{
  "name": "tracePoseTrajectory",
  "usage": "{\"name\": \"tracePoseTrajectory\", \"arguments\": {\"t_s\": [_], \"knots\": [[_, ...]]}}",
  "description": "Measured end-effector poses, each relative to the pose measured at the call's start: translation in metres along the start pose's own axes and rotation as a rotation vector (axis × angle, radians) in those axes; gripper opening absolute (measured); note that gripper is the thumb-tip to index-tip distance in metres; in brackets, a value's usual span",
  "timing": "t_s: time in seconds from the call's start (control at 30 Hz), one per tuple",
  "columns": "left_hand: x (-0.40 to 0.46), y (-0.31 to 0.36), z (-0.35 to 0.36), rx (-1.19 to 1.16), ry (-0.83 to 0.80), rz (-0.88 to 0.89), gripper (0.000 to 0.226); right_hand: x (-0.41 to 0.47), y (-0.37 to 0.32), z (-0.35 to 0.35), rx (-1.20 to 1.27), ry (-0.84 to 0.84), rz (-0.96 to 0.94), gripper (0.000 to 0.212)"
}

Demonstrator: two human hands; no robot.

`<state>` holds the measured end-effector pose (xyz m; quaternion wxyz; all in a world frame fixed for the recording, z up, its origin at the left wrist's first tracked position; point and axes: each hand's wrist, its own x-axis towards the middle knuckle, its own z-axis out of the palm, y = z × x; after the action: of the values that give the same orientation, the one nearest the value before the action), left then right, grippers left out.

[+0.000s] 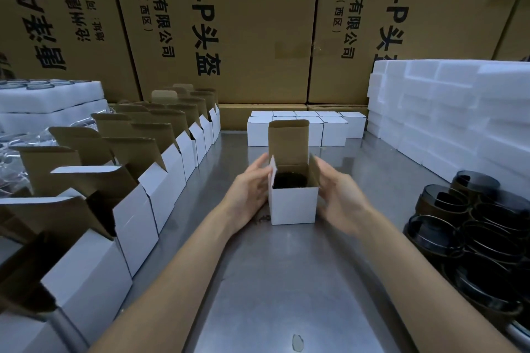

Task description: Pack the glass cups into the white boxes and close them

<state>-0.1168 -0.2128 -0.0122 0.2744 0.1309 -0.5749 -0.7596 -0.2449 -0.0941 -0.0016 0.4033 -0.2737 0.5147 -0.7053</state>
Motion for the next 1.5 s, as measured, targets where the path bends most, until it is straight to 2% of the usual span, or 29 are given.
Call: {"name": "tracePoseTrajectory", "arguments": {"t_s": [0.1, 0.23, 0.33, 0.4, 0.47, 0.6, 0.73, 0.83, 0.9, 1.0, 1.1, 1.23, 1.3, 1.4, 1.5], "knots": [[0.0, -0.001, 0.006, 0.12, -0.008, 0.031, 0.043, 0.003, 0.007, 0.002, -0.092, -0.065, -0.058, 0.049], [0.005, 0.0, 0.009, 0.074, 0.101, 0.067, 0.046, 0.004, 0.01, 0.007, -0.193, 0.002, -0.158, 0.05], [0.006, 0.0, 0.012, 0.102, 0.132, 0.058, 0.03, 0.004, 0.016, 0.009, -0.203, 0.066, -0.196, 0.036], [0.004, -0.002, 0.015, 0.136, 0.16, 0.04, 0.034, 0.001, 0.02, 0.009, -0.207, 0.102, -0.213, 0.024], [0.002, -0.003, 0.016, 0.117, 0.169, 0.053, 0.035, -0.001, 0.022, 0.009, -0.149, 0.147, -0.224, 0.024], [-0.003, -0.003, 0.014, 0.114, 0.103, 0.054, 0.026, -0.003, 0.02, 0.01, -0.138, 0.141, -0.215, 0.029], [-0.008, 0.002, 0.007, 0.21, -0.054, -0.044, 0.026, 0.0, 0.026, 0.01, -0.358, 0.164, -0.277, 0.026], [-0.009, 0.001, 0.001, 0.236, -0.184, -0.053, 0.045, 0.002, 0.028, 0.009, -0.427, 0.176, -0.293, 0.031], [-0.008, -0.002, 0.0, 0.292, -0.142, -0.017, 0.052, 0.002, 0.028, 0.009, -0.436, 0.187, -0.312, 0.035], [-0.006, -0.004, 0.002, 0.362, -0.05, 0.044, 0.05, 0.001, 0.027, 0.009, -0.393, 0.171, -0.32, 0.041], [-0.007, -0.002, 0.001, 0.415, -0.018, 0.078, 0.048, -0.002, 0.027, 0.011, -0.37, 0.12, -0.342, 0.031], [-0.008, 0.002, 0.001, 0.398, 0.016, 0.073, 0.049, -0.004, 0.03, 0.014, -0.43, 0.119, -0.385, 0.055], [-0.009, 0.004, 0.004, 0.38, 0.037, 0.069, 0.047, -0.005, 0.029, 0.015, -0.437, 0.133, -0.408, 0.059], [-0.011, 0.007, 0.006, 0.353, 0.033, 0.065, 0.046, -0.005, 0.028, 0.015, -0.422, 0.138, -0.432, 0.06], [-0.013, 0.011, 0.006, 0.435, -0.04, 0.093, 0.044, -0.005, 0.029, 0.015, -0.435, 0.148, -0.459, 0.06]]}}
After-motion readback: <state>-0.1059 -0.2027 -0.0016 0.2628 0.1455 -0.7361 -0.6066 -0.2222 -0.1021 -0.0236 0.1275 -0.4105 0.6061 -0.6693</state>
